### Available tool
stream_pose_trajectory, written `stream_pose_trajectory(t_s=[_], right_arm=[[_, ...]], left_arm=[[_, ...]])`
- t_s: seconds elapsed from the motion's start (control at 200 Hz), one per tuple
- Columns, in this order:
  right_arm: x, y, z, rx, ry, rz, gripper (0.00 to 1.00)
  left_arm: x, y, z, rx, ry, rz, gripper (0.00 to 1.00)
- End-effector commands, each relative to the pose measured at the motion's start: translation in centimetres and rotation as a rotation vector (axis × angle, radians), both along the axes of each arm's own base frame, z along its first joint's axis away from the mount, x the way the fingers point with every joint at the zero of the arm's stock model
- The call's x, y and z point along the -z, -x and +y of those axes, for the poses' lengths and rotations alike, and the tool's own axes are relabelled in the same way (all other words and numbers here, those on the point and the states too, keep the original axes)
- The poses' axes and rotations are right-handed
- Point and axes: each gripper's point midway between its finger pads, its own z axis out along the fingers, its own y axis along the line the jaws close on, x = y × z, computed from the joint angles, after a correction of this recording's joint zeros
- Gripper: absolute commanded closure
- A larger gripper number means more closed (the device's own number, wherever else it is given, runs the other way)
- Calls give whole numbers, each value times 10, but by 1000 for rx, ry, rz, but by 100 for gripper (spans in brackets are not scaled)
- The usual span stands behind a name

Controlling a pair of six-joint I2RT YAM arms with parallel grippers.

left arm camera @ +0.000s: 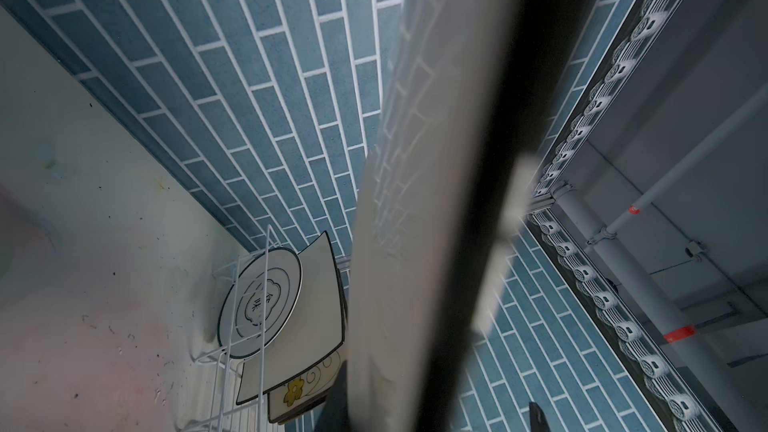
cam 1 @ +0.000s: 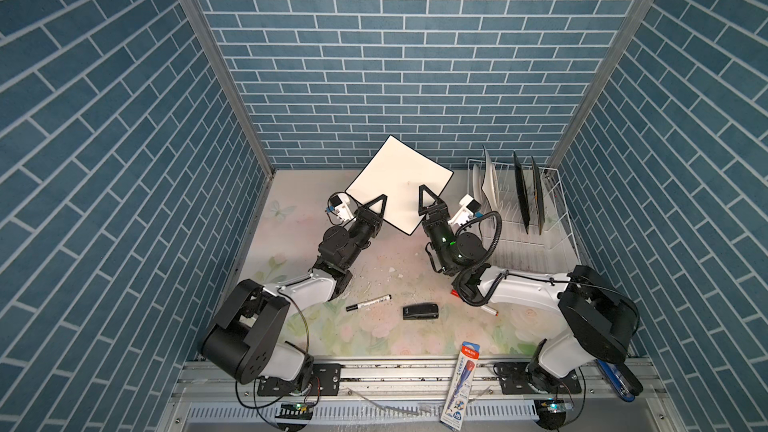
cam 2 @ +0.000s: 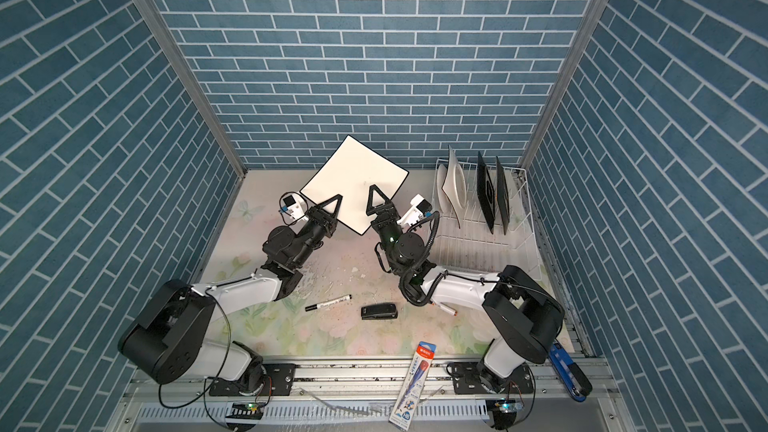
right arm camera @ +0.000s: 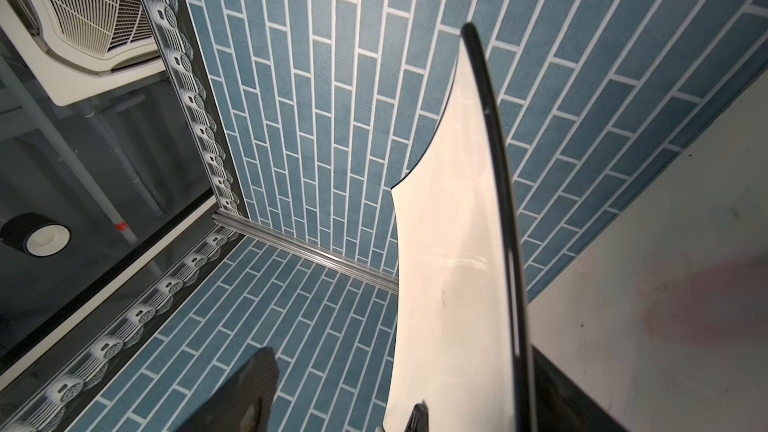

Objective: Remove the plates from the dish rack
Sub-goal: 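Open and withdraw the right gripper while the left gripper carries the plate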

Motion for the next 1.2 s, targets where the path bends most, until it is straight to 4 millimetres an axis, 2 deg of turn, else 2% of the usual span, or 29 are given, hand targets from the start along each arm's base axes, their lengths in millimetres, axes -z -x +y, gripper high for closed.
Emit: stream_pose_trajectory(t_s=[0.0,0.155,0.31,0.47,0.615,0.805,0.93,1.065,1.19], right_arm=[[-49,10,-28,39,-117,-73,1],[-48,6,-37,77,-50,-13,1],[-50,-3,-44,102,-41,16,1],[-53,-14,-45,87,-17,49,1],[-55,-25,-42,73,26,81,1],[-56,-40,-26,17,84,93,1],[-41,-55,-3,-76,193,157,1],[-30,-63,25,-192,264,171,1],[-8,-68,38,-244,313,227,1]], left_arm=[[-40,5,14,-72,-44,-121,100],[-48,0,28,-141,-79,-110,100],[-58,-13,49,-173,-21,-110,100],[-57,-27,71,-214,45,-111,100],[-47,-36,94,-288,34,-80,100],[-23,-43,131,-414,15,-16,100],[-18,-55,153,-434,80,-29,100],[-12,-63,169,-451,131,-60,100],[-2,-70,183,-479,125,-57,100]])
